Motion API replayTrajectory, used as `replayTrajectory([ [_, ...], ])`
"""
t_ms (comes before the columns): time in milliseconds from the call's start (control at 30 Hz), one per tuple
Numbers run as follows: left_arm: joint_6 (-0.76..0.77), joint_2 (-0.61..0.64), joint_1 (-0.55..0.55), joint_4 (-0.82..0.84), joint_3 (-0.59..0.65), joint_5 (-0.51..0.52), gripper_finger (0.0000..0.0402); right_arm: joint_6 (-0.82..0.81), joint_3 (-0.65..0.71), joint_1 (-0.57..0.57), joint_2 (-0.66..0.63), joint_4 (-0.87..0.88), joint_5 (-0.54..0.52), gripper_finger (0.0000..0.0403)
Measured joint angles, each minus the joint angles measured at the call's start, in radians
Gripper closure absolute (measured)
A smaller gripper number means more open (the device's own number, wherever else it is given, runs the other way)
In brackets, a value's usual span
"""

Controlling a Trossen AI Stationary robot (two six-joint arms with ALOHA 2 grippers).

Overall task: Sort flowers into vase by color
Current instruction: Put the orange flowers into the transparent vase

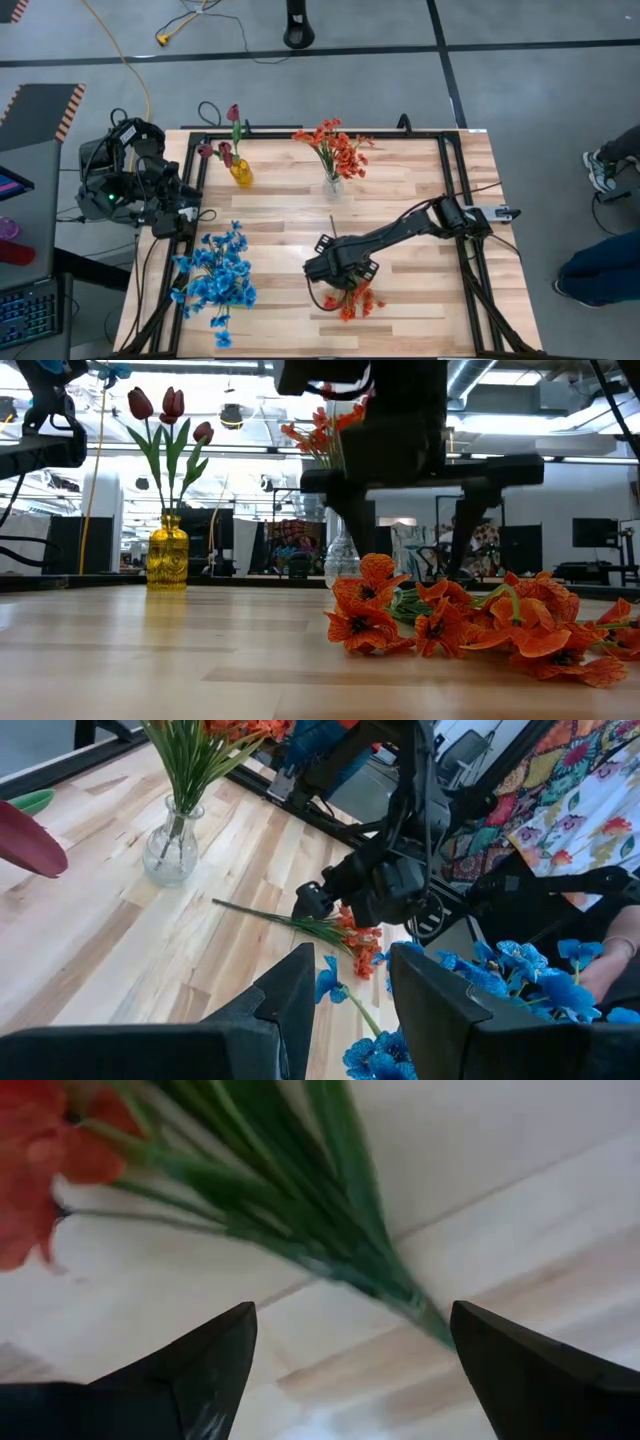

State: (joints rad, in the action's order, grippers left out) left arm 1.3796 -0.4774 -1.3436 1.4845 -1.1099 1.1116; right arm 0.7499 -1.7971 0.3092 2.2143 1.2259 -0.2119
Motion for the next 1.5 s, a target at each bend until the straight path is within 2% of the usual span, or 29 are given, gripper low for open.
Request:
replayTrajectory([
  [400, -0.033, 0.000, 0.000, 0.000, 0.000, -0.001, 0.0284, 0.110, 0.102, 0.019, 0.000, -0.127, 0.004, 0.0083],
  [600, -0.034, 0.000, 0.000, 0.000, 0.000, 0.001, 0.0284, 0.114, 0.133, 0.026, -0.004, -0.164, 0.004, 0.0099],
  [833, -0.034, 0.000, 0.000, 0.000, 0.000, 0.027, 0.0284, 0.107, 0.134, 0.027, -0.004, -0.180, 0.005, 0.0139],
  [1033, -0.034, 0.000, 0.000, 0.000, 0.000, 0.028, 0.0284, 0.009, 0.135, 0.027, -0.003, -0.170, 0.007, 0.0198],
  [1267, -0.057, 0.000, 0.000, 0.000, 0.000, 0.049, 0.0284, -0.101, 0.135, 0.026, -0.003, -0.165, 0.008, 0.0304],
  [1400, -0.117, 0.000, 0.000, -0.001, 0.032, 0.119, 0.0284, -0.183, 0.132, 0.020, -0.005, -0.177, 0.004, 0.0362],
  [1500, -0.090, 0.000, 0.000, -0.001, 0.082, 0.162, 0.0284, -0.251, 0.134, 0.014, -0.018, -0.177, 0.018, 0.0373],
])
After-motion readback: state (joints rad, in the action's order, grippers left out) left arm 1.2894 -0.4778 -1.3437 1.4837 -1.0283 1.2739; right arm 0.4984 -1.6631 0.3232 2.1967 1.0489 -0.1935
